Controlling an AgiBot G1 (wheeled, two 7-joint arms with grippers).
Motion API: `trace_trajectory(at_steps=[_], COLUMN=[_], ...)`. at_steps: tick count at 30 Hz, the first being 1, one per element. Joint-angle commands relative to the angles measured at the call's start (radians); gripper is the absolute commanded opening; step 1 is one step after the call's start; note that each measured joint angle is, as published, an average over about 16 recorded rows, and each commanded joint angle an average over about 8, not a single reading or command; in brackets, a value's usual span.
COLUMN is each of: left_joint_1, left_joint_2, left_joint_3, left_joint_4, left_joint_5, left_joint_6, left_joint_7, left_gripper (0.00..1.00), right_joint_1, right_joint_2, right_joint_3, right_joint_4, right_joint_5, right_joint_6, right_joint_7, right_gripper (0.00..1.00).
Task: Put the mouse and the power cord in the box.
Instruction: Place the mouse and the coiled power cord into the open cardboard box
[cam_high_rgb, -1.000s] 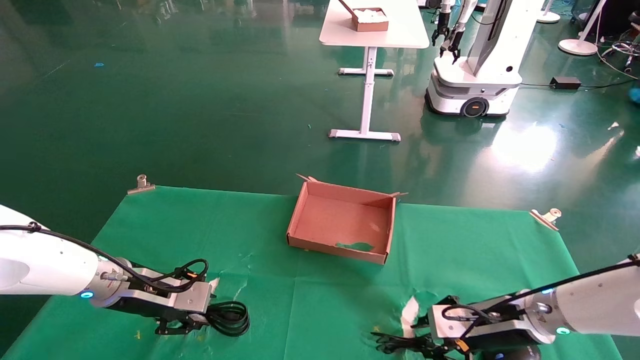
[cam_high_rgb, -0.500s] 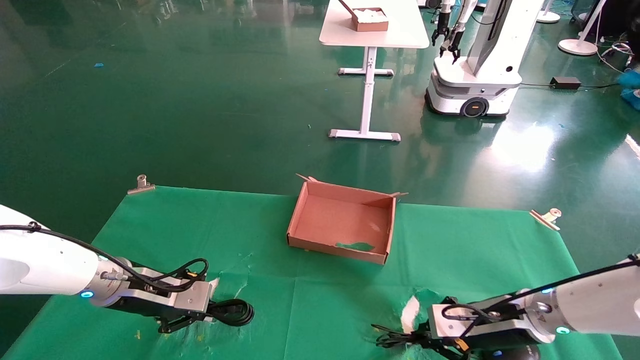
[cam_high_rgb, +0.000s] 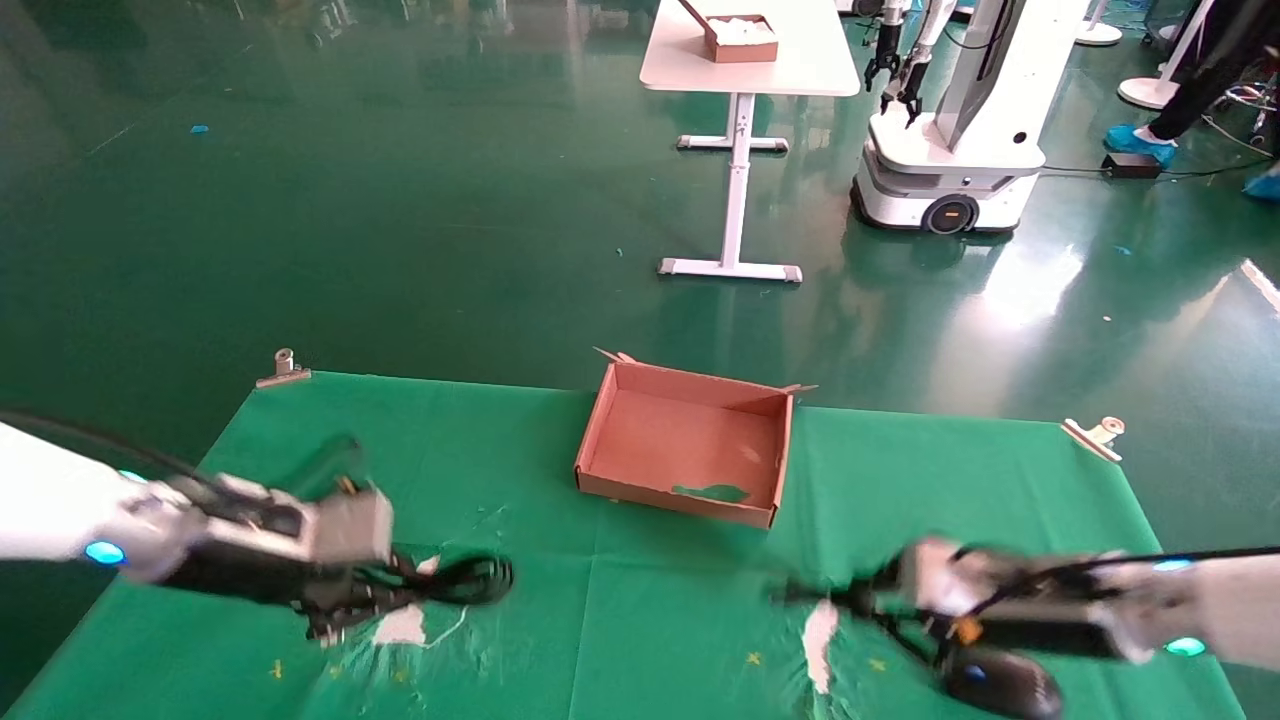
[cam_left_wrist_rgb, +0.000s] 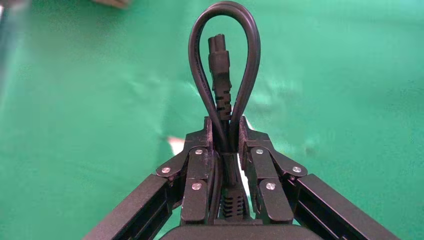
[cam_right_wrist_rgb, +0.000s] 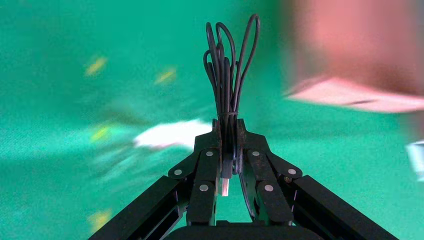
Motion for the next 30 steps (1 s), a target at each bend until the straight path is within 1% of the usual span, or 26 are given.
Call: trace_trajectory(at_steps=[1,5,8,11,15,18,20,24,27,28,29,30], left_joint_1=[-0.032,-0.098,-0.146,-0.188,-0.230,-0.250,-0.259,-0.269,-0.269,-0.267,-0.265,-0.263], left_joint_2=[-0.024,-0.035,-0.025,-0.010,0.006,0.010,0.008,-0.011,-0.035,-0.044,-0.051,-0.058], left_joint_3=[-0.022,-0.086,-0.129,-0.165,-0.200,-0.212,-0.214,-0.210,-0.202,-0.199,-0.196,-0.193], left_joint_4=[0.026,0.073,0.082,0.079,0.071,0.061,0.053,0.043,0.039,0.039,0.038,0.038], left_joint_5=[-0.033,-0.124,-0.187,-0.239,-0.290,-0.309,-0.312,-0.306,-0.295,-0.291,-0.286,-0.281], left_joint_6=[0.050,0.095,0.100,0.082,0.038,0.017,0.014,0.035,0.070,0.084,0.097,0.111], left_joint_7=[-0.039,-0.163,-0.234,-0.288,-0.340,-0.362,-0.369,-0.375,-0.376,-0.375,-0.375,-0.373], left_gripper=[0.00,0.00,0.00,0.00,0.00,0.00,0.00,0.00,0.00,0.00,0.00,0.00], right_joint_1=[-0.011,0.028,0.059,0.082,0.098,0.104,0.102,0.083,0.062,0.055,0.049,0.043], right_joint_2=[0.039,0.092,0.093,0.055,-0.037,-0.116,-0.166,-0.262,-0.320,-0.334,-0.345,-0.353], right_joint_3=[0.045,0.085,0.102,0.114,0.122,0.120,0.116,0.113,0.115,0.116,0.116,0.117], right_joint_4=[-0.001,0.039,0.076,0.108,0.125,0.106,0.074,-0.009,-0.056,-0.064,-0.069,-0.071], right_joint_5=[0.064,0.120,0.145,0.165,0.183,0.179,0.172,0.159,0.159,0.160,0.161,0.162], right_joint_6=[-0.016,-0.041,-0.047,-0.036,0.013,0.079,0.145,0.339,0.481,0.513,0.537,0.552], right_joint_7=[-0.025,-0.034,-0.014,0.018,0.050,0.045,0.032,0.004,-0.002,-0.002,-0.002,0.000], right_gripper=[0.00,0.00,0.00,0.00,0.00,0.00,0.00,0.00,0.01,0.04,0.12,0.24])
